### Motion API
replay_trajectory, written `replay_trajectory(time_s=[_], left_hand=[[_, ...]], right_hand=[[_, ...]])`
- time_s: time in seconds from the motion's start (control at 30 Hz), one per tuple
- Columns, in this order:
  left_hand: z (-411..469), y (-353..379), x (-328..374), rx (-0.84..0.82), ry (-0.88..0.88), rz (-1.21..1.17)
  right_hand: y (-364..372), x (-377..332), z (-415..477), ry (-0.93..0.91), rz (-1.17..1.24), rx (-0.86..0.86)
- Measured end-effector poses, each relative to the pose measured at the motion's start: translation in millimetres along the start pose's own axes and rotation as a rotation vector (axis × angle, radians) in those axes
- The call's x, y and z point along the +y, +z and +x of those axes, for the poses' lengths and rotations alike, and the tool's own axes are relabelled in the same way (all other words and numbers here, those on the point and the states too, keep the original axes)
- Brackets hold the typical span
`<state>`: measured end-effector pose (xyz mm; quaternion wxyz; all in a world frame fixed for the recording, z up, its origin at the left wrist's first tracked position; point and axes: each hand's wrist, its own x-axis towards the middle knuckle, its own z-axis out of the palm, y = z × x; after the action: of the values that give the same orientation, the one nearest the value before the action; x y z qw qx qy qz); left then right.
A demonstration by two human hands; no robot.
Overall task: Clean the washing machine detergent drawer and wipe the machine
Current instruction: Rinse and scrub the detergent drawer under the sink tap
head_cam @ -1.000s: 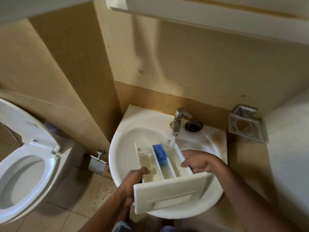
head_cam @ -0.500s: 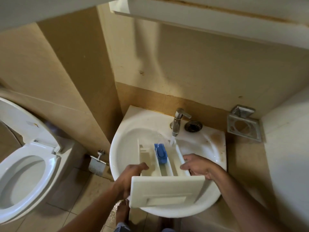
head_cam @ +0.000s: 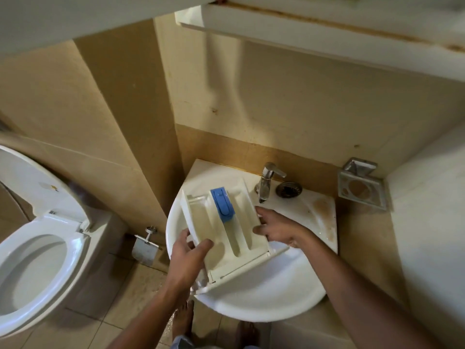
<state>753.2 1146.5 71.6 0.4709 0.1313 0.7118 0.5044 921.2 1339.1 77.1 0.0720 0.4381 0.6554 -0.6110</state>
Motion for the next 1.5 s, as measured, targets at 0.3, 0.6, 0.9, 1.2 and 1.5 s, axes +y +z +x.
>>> replay_trajectory(time_s=[0.3,0.6,0.9,1.2,1.5], left_hand=[[11.1,-3.8,8.0,-0.026,0.334,0.252],[14.7,-4.5,2.4,-0.11,0.696,0.596],[15.7,-28.9,-9.1,-0.063,1.03,0.92],[8.8,-42.5,-19.8,-0.147,0.936,0.833],[8.3,-34.2,-19.2,-0.043,0.876,0.804]], right_hand=[[-4.3,-20.1,9.7,-0.223,-0.095,0.355],[1.5,24.3,-17.6,-0.438,0.066,0.536],[27.4,56.4,-47.8,-0.779,-0.26,0.496],[35.3,61.0,-46.2,-0.869,-0.825,0.644],[-44.1,-19.9,3.4,-0.072,-0.623,0.866]])
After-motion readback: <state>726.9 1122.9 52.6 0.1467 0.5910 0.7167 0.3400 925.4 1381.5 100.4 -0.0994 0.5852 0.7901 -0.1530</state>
